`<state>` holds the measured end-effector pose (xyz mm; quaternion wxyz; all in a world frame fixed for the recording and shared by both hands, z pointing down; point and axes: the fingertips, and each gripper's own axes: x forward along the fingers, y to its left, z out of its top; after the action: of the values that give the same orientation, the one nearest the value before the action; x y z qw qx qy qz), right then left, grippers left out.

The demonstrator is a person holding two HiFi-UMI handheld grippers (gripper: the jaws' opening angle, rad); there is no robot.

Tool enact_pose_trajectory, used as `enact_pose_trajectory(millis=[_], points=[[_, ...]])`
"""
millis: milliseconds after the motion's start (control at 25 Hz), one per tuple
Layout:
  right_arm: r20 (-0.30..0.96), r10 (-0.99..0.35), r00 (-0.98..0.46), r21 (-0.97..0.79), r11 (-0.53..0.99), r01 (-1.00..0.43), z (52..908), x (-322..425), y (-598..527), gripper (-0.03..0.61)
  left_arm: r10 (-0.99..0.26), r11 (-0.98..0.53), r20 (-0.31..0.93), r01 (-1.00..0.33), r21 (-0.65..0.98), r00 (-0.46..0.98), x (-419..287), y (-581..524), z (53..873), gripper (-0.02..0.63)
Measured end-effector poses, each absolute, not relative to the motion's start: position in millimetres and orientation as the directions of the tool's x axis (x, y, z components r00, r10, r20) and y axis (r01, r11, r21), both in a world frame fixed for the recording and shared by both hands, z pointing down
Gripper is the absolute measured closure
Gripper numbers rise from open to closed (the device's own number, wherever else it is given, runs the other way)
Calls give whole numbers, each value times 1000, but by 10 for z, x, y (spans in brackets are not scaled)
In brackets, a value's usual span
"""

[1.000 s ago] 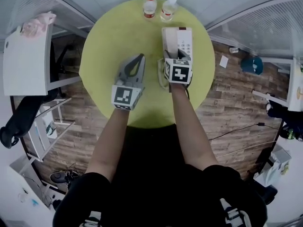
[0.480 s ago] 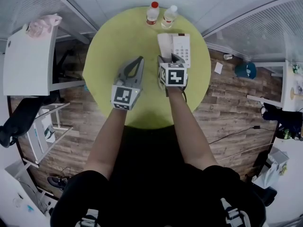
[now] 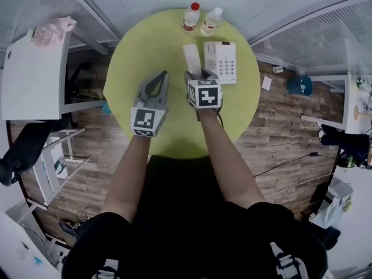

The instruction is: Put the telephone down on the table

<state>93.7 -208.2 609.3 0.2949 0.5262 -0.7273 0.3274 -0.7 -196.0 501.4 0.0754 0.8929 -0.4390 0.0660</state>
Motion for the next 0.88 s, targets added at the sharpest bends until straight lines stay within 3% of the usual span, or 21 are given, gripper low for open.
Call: enact_pose_trajectory(millis=[880], points=[[801,-495,-337,-186,330,-926,6582,-198,-2188,357,-808,-513,263,-849,126,527,-1067,-2029,5565,601]])
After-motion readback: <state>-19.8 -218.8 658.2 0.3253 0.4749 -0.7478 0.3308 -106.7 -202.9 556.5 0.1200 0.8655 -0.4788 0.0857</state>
